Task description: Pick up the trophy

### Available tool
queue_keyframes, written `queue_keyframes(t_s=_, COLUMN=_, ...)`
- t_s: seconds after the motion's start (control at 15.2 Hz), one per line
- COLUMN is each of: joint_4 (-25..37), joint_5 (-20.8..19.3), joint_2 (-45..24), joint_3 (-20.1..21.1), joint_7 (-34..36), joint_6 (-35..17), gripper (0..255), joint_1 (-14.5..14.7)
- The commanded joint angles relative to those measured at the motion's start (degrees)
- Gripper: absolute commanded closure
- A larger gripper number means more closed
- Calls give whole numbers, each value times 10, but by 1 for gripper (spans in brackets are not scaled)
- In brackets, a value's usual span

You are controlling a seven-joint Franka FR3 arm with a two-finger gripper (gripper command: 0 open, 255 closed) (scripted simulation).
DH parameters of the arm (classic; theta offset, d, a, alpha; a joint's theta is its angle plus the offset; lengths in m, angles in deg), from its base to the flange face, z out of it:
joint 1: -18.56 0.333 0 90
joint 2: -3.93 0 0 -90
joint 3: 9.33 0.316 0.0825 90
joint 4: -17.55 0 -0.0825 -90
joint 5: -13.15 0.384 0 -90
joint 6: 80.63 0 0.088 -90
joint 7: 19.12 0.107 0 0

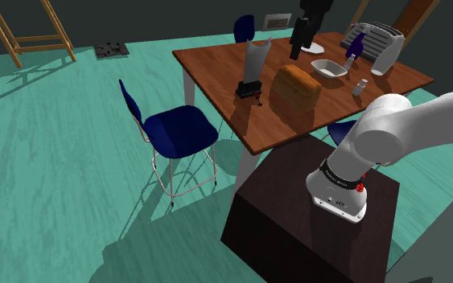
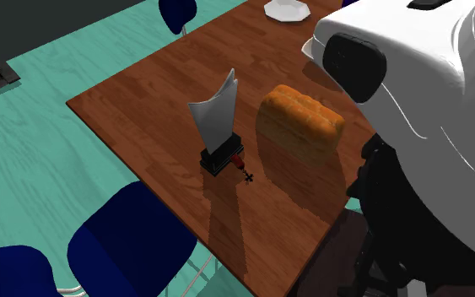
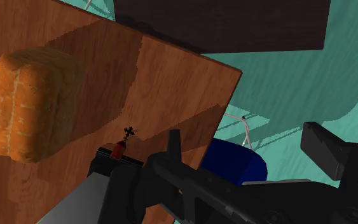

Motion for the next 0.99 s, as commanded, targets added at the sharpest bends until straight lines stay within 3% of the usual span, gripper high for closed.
queue_keyframes(t_s=0.0, joint_4=0, joint_5=0, joint_2=0, joint_3=0, joint_7=0, joint_6=0, gripper=0, joint_1=0)
queue_keyframes(t_s=0.53, joint_4=18, joint_5=-77, joint_2=-76, joint_3=-134, joint_7=-246, joint_6=-81, gripper=0, joint_1=21)
queue_keyframes(t_s=0.92, joint_4=79, joint_5=-92, joint_2=-181, joint_3=-226, joint_7=-431, joint_6=-144, gripper=0, joint_1=51)
